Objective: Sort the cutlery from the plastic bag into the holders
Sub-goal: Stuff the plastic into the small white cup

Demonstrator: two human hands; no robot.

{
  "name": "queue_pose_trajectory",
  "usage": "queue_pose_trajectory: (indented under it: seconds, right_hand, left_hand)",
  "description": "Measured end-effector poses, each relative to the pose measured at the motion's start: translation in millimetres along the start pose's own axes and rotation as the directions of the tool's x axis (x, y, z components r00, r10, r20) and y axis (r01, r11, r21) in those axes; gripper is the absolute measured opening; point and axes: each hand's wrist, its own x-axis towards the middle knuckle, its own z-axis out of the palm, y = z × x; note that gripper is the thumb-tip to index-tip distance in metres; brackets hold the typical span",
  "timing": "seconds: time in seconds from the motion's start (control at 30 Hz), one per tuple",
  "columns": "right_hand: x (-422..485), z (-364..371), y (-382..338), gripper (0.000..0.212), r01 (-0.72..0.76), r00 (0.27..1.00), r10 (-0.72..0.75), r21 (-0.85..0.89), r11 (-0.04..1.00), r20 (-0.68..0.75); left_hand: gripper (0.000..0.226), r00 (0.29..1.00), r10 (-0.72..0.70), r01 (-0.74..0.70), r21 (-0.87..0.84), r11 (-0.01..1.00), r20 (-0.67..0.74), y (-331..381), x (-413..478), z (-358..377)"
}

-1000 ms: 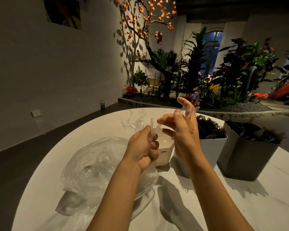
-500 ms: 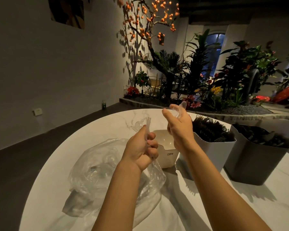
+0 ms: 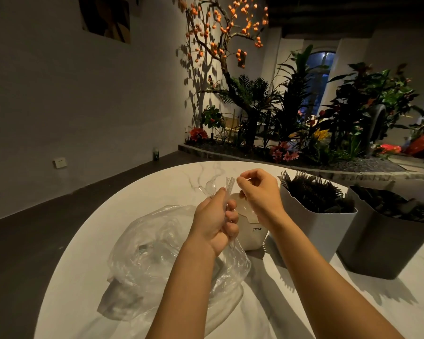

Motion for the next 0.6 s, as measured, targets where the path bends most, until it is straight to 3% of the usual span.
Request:
queue_pose_trajectory:
  seconds: [0.2,0.4,0.53,0.6]
  right_hand:
    - [-6,-3,-6,0.015,0.204,0.972,-0.227,-0.265,0.943,-0.06]
    - [-40,-12,-35,0.015,0.341,0.926,-0.37,-0.248,0.907,-0.079]
    - [-48,-19,-47,0.021,0.208,0.975,-0.16,-0.369,0.906,0.156]
    - [-49,-22,-50,0.014,0.164,0.967,-0.094,-0.3,0.94,0.235]
  left_hand:
    - [0.02,0.995,0.081,-0.076,0.091,0.993,-0.05,-5,2,4]
    - [0.021,0.982,0.168,-0.152,0.168,0.974,-0.082,-7,1,5]
    - [0.025,0.967,0.238,-0.206,0.26,0.943,-0.095,-7,0,8]
    - [0.024,0.966,0.243,-0.213,0.268,0.94,-0.087,-6,-1,9]
